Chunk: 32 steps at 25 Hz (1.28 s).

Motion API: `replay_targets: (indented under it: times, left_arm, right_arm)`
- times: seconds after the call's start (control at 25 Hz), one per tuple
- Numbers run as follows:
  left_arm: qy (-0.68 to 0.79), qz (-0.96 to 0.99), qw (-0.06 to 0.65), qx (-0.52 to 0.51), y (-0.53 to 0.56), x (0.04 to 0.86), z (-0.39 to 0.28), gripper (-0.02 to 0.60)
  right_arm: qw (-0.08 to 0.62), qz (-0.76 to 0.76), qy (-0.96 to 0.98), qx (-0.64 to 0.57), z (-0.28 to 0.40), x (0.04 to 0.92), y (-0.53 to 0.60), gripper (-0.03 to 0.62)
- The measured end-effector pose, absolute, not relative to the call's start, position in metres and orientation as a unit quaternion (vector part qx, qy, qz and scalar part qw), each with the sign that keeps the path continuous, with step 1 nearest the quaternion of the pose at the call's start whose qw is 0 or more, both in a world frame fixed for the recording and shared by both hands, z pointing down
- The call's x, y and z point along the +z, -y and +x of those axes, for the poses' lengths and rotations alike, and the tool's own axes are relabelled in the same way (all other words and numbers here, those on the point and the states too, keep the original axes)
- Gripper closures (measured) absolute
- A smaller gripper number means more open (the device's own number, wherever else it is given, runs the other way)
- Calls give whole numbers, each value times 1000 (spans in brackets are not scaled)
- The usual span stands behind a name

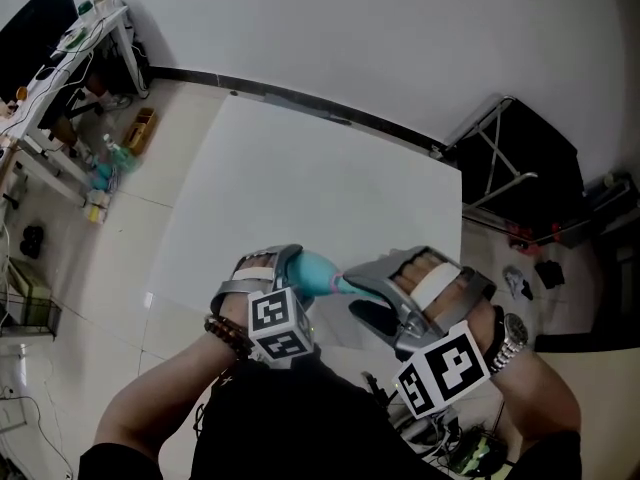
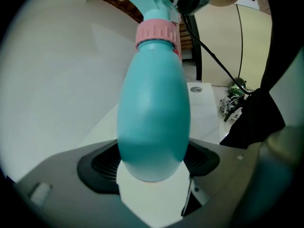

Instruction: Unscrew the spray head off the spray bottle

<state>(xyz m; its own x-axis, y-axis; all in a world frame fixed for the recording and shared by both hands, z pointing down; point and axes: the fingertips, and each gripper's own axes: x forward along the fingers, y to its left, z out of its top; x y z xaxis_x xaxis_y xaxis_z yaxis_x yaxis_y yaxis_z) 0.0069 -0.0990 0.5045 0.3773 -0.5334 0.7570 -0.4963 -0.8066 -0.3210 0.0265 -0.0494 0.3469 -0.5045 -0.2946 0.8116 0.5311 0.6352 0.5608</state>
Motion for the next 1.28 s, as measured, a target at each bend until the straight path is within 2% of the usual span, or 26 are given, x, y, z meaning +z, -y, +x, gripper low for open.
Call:
replay_targets:
  times: [0.32, 0.64, 0.72, 0.84, 0.92, 1.04, 1.28]
  left_arm:
    - [-317, -822, 36, -472, 95, 503, 9, 153]
    - [-313, -817, 49, -482, 94, 502, 16, 155]
    - [-316, -812, 51, -487, 95, 502, 12, 155]
    - [-325, -800, 59, -502, 97, 503, 4, 155]
    - [-331, -788, 70, -514, 99, 504, 0, 156]
    - [-334, -767, 96, -539, 102, 508, -7, 156]
    - [-331, -741, 138, -568, 102, 517, -16, 158]
  right_arm:
    - [506, -51, 803, -311, 27, 361, 48, 390]
    - [547, -63, 768, -327, 31, 394, 52, 393]
    - [554, -47, 764, -328, 29, 394, 55, 464]
    - [556, -8, 784, -276, 28, 397, 60, 465]
    - [550, 35, 812, -192, 29, 403, 64, 465]
    - [516, 114, 849, 11, 31, 411, 70, 465]
    - [359, 191, 802, 438, 37, 422, 76, 465]
